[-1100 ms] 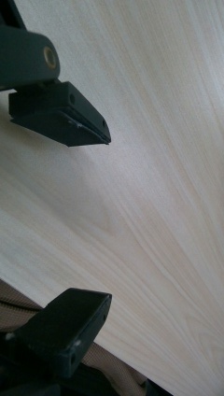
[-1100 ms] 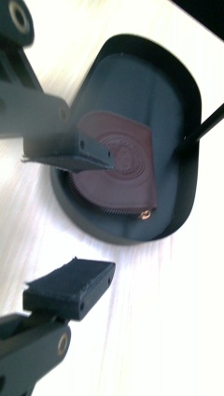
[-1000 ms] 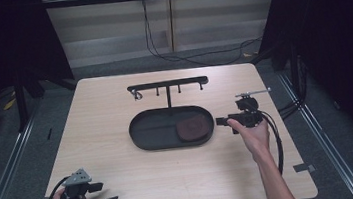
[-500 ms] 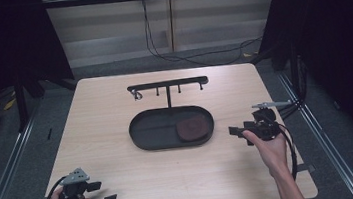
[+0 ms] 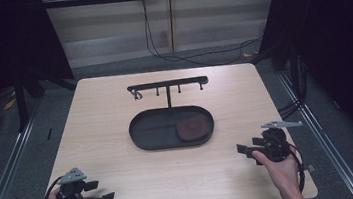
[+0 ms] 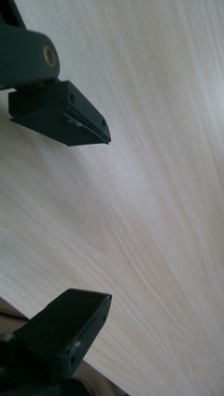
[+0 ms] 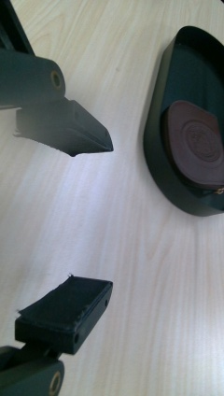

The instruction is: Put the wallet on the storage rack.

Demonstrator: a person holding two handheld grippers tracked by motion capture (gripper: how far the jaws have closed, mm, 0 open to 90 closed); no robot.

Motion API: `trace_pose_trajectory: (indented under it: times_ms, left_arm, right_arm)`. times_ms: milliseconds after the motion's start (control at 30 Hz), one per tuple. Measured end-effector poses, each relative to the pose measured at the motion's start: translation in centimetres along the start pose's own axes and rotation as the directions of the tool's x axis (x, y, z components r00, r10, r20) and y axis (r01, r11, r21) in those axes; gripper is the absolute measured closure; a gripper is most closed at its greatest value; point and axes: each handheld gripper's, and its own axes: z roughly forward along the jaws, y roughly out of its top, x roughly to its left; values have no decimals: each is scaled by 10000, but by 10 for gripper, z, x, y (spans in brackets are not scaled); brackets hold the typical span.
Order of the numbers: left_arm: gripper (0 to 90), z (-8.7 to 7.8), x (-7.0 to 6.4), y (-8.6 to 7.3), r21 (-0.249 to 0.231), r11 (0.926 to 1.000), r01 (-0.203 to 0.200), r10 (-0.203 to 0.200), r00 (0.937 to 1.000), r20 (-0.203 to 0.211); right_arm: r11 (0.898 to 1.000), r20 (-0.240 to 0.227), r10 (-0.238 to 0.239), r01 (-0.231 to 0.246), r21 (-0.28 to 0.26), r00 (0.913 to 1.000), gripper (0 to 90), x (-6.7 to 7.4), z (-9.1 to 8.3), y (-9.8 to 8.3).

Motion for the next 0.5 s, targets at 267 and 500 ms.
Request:
trace_pose_trajectory:
  times_ms: [267, 500]
  left_arm:
    - [184, -2, 2, -1, -169, 9995, 276, -279, 9994, -183]
    - [184, -3, 3, 0, -261, 9993, 277, -280, 9995, -115]
  right_arm:
    - [9997, 189, 4, 1, -264, 9998, 267, 1, -10, -28]
    - [9999, 291, 122, -120, -73, 9995, 260, 0, -10, -45]
